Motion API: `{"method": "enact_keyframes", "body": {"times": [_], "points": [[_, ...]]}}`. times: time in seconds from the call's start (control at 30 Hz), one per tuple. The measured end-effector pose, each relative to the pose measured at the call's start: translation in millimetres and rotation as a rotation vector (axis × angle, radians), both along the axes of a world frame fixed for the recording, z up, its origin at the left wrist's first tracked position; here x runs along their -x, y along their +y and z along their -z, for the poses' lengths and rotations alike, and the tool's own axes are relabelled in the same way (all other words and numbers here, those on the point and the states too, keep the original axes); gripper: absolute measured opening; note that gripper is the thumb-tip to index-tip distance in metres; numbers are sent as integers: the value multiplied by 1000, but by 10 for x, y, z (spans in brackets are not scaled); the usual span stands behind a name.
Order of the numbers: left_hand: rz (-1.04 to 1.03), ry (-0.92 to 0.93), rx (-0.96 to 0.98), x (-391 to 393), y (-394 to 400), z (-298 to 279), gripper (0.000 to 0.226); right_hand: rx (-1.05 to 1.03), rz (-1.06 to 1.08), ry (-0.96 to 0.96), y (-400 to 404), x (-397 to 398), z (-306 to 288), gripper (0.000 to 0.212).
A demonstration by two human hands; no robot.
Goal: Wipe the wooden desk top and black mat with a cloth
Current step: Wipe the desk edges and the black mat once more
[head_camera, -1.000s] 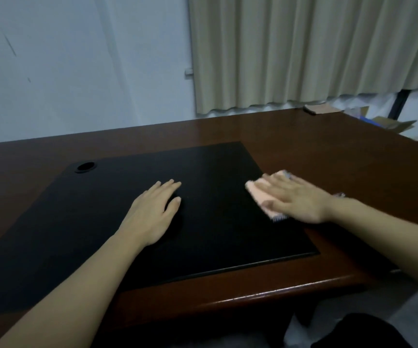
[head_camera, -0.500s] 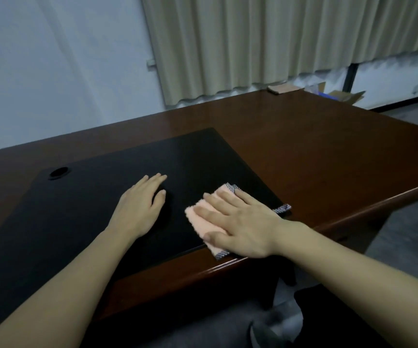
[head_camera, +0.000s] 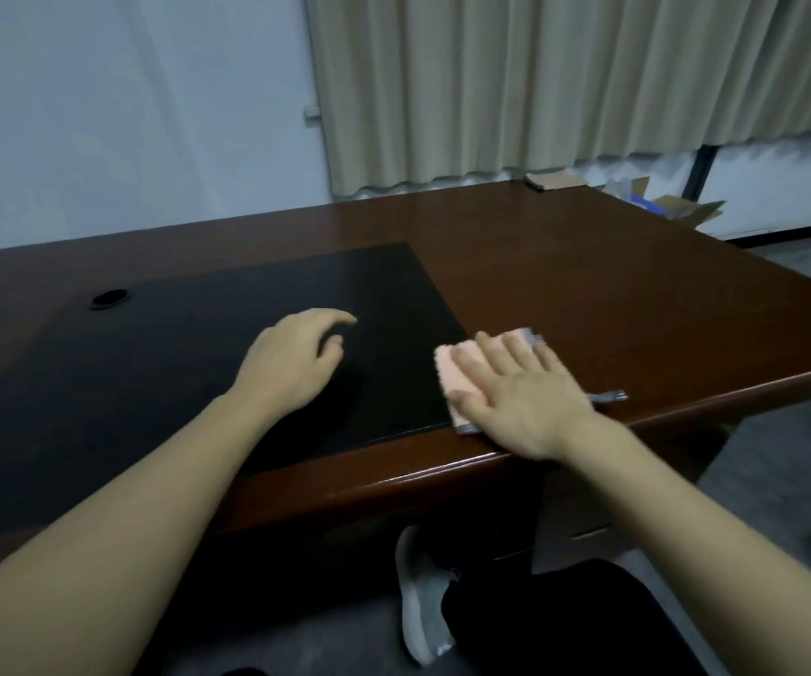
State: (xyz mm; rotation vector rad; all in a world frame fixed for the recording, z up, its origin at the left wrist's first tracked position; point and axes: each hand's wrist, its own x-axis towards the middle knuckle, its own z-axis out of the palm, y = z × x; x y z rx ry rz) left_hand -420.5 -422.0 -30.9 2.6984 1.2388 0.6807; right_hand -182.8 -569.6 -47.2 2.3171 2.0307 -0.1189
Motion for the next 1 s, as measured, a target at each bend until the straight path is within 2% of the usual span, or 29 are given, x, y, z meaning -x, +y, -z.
{"method": "enact_keyframes", "body": {"times": [0.13, 0.23, 0.4, 0.53, 0.6, 0.7, 0.83, 0.93, 1.0], "points": [[80, 59, 14, -380, -60, 11, 36, -34, -217, 38, -152, 330, 8, 73], [102, 84, 31, -593, -29, 15, 36, -57, -272, 59, -429, 42, 15, 83], [106, 66, 95, -662, 94, 55, 35, -9, -37, 22, -527, -961, -15, 91], [95, 87, 102, -670, 152, 123, 36, 50, 104, 50, -279, -1320, -47, 67], [98, 96, 108, -708, 181, 141, 37, 81, 108, 41, -113, -1234, -78, 66], [111, 89, 114, -798, 239, 153, 38, 109, 36, 36, 97, -918, -109, 68], [107, 73, 136, -957, 323, 132, 43, 56, -174, 13, 33, -515, -66, 67], [85, 100, 171, -1007, 391, 145, 53, 70, -286, 49, -124, -611, -97, 65], [67, 124, 209, -983, 423, 197, 55, 102, -256, 50, -51, -871, -144, 66]]}}
